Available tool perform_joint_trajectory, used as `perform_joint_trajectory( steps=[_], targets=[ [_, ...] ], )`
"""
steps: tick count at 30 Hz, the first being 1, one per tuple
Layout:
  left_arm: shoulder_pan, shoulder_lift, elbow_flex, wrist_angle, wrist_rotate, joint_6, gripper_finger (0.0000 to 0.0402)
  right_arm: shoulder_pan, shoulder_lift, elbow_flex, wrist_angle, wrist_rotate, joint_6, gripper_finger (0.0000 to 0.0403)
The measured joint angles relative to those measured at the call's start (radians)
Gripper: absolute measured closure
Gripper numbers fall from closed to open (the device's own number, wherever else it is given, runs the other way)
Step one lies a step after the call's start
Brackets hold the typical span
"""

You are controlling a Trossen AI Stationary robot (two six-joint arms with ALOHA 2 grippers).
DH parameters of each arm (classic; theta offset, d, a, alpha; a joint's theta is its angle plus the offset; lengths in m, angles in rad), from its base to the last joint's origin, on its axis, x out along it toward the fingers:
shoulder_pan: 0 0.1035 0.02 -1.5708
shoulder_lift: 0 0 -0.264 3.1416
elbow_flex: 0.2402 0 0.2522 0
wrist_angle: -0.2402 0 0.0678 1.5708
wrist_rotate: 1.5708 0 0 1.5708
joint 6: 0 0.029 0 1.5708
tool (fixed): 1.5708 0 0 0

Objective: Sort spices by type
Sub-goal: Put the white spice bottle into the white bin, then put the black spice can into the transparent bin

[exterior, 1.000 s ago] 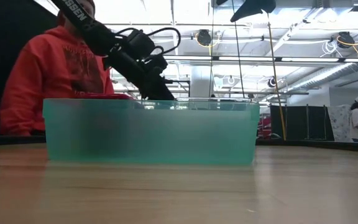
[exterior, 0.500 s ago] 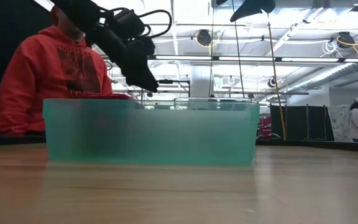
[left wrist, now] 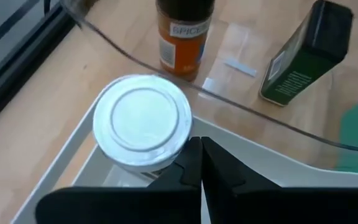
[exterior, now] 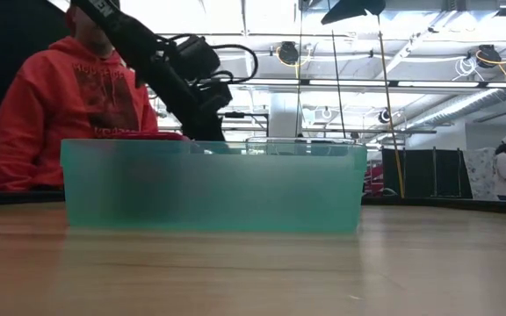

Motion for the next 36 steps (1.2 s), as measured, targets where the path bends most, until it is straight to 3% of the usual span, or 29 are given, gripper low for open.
perform_joint_trajectory(
  steps=[9,13,23,29,36],
  targets=[
    [0.000,0.003,0.000,-0.020,0.001,-0.020,0.0398,0.000,0.000,0.000,-0.002,-0.003,0.020,0.0023],
    [0.000,-0.035,0.000,-0.034,0.048,-0.022,0.0398,0.000,0.000,0.000,-0.054,-0.020,0.123,0.0023],
    [-0.027,-0.260,0.019,-0.116,0.132,-0.158,0.0399,-0.026,-0.004,0.000,-0.498,-0.361,0.788,0.0023],
    [-0.075,-0.405,0.020,-0.117,0.127,-0.212,0.0399,0.077,-0.004,0.000,-0.733,-0.653,1.090,0.0023],
    [-0.129,-0.533,0.020,-0.127,0.123,-0.257,0.0399,0.286,-0.005,0.000,-0.847,-0.693,1.281,0.0023]
  ],
)
